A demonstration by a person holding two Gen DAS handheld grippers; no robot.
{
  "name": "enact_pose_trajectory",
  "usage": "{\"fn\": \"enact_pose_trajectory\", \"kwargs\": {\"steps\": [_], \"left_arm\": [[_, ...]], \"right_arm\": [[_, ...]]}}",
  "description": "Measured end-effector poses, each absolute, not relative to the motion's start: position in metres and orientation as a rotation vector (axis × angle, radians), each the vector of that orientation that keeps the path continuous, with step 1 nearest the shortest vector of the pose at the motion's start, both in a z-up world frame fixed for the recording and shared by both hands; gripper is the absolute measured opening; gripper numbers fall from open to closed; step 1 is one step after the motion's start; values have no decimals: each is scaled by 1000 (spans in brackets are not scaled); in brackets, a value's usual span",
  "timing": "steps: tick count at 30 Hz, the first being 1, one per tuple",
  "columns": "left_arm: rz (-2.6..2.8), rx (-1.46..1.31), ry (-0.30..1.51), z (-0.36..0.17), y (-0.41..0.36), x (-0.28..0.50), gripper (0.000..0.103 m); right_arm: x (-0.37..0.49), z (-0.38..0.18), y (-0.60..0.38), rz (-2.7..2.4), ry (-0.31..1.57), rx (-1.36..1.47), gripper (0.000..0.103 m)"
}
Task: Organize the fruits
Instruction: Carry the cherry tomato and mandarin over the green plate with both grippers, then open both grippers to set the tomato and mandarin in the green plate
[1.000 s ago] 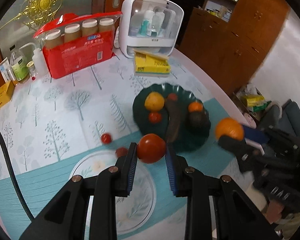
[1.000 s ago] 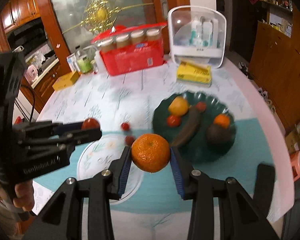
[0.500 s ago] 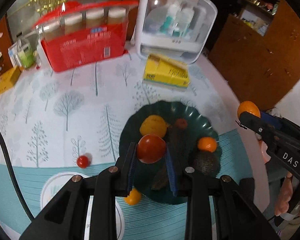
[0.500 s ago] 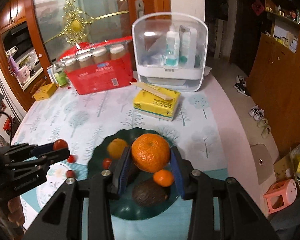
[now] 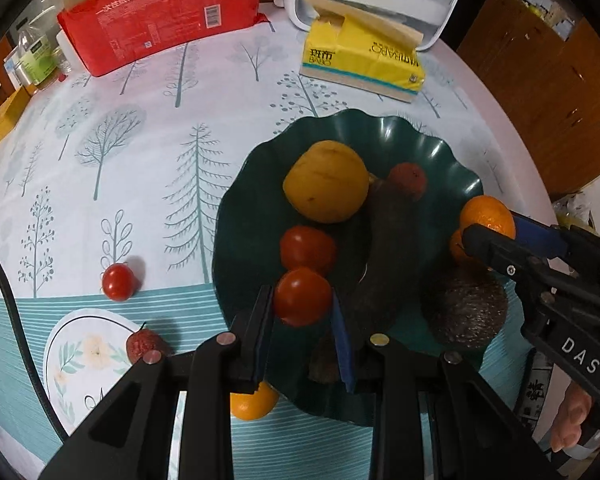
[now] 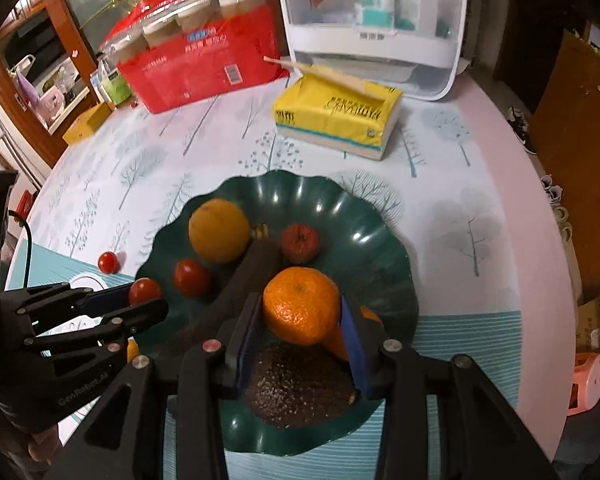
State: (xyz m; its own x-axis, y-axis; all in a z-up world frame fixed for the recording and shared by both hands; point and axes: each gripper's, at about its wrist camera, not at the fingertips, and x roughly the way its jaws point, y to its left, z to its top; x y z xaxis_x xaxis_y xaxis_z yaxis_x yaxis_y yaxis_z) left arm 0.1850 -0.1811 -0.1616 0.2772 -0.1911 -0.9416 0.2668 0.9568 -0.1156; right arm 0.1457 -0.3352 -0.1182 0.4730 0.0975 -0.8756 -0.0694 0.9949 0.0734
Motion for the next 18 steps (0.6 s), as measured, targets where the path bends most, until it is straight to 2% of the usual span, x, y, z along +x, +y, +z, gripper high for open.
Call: {"fn": "enact_pose_trajectory", "kwargs": {"steps": [3, 5, 8, 14, 18], "left_arm": [[-297, 80, 1265, -164, -184, 188, 31], [-288, 82, 1264, -164, -183, 190, 44], [-276, 96, 1250, -163, -183, 191, 55], [-262, 97, 1222, -151, -175, 184, 62], [-257, 90, 1196, -139, -167, 175, 63]], "right_arm": [[151, -123, -339, 103, 1097, 30, 40], [153, -127, -341, 111, 1117, 45, 41], [153, -126, -343, 133, 1113, 61, 42], [150, -122, -341, 127, 1099, 62, 43], [144, -117, -339, 127, 1085, 57, 43]]}}
